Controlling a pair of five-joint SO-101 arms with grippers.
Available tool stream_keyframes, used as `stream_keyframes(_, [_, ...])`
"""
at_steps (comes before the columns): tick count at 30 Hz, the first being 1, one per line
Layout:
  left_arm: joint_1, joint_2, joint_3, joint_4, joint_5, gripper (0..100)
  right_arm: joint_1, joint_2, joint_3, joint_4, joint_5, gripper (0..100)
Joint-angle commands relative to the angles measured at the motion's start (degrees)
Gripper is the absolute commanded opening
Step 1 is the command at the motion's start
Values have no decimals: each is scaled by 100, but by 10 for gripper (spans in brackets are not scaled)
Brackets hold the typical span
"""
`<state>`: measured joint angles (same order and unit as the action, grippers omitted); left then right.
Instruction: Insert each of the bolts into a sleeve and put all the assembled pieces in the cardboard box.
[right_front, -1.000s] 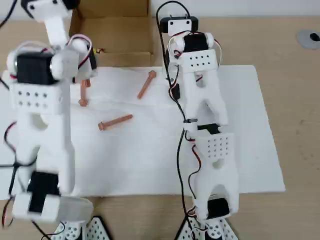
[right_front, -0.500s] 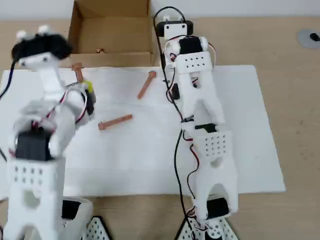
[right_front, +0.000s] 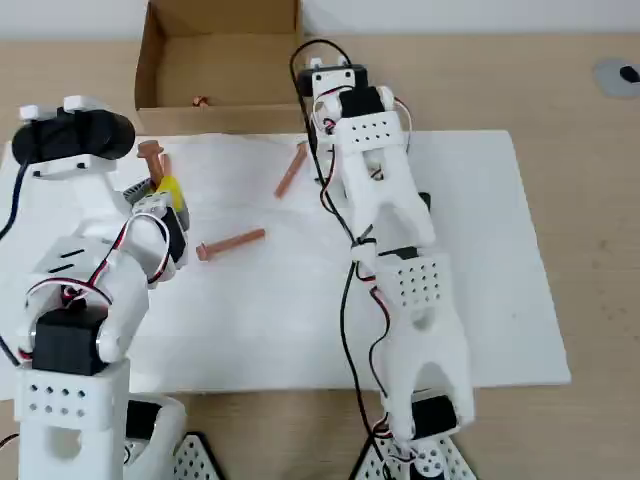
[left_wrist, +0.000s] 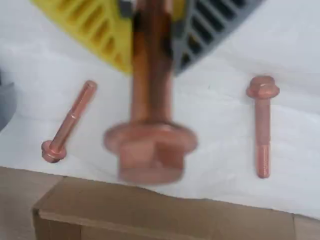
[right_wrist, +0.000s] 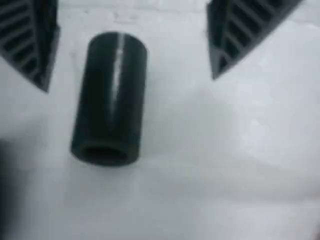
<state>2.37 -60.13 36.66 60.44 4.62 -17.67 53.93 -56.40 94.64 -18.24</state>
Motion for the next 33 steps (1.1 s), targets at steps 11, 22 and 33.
stream_keyframes(11, [44,-400,-26,9,-62,3,110,330,-31,-18,-18,78])
stream_keyframes(22, [44,-497,-62,422,-387,3,92,321,-567,158,211,10])
stream_keyframes(33, [44,-1165,-26,422,-360,3,84,312,-3407,774,571,10])
